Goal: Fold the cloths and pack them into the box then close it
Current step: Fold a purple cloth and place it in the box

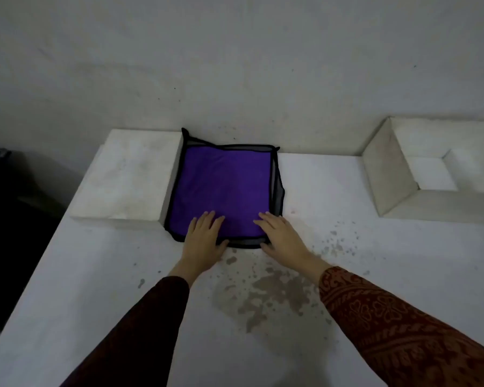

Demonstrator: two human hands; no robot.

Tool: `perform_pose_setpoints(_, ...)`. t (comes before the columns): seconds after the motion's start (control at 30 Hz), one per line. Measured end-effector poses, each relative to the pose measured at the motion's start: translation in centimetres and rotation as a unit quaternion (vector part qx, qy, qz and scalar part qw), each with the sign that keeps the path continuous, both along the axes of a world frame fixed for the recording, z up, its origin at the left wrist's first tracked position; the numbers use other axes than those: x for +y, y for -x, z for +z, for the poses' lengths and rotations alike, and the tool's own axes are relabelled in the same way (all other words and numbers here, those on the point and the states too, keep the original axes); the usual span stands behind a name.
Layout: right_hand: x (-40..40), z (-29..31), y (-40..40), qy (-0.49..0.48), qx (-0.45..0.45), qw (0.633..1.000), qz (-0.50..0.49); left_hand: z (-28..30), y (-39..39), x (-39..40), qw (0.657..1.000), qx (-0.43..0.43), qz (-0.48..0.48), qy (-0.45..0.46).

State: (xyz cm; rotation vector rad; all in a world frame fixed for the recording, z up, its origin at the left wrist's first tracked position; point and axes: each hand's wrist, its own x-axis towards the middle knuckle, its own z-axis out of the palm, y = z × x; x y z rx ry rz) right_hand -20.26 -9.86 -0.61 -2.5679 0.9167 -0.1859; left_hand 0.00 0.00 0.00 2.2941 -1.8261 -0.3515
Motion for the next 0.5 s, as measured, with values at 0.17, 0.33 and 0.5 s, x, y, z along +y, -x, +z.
perform_pose_setpoints(0.17, -0.4, -0.4, -1.1, 0.071, -0.028, 0.996, -0.036, -0.6, 0.2, -0.2, 1.0, 0.013, 0.019, -0.002)
perform_pose_setpoints(0.33, -1.9, 1.6, -2.8, -0.012, -0.124, 0.988, -0.092, -0.3, -0.4, -0.6, 1.0, -0.003, 0.011, 0.018)
perform_pose_setpoints(0.5, -3.2, 4.7, -3.4, -0.159, -0.236, 0.949, -0.135, 1.6, -4.5, -0.9, 0.997, -0.038, 0.062, 0.037)
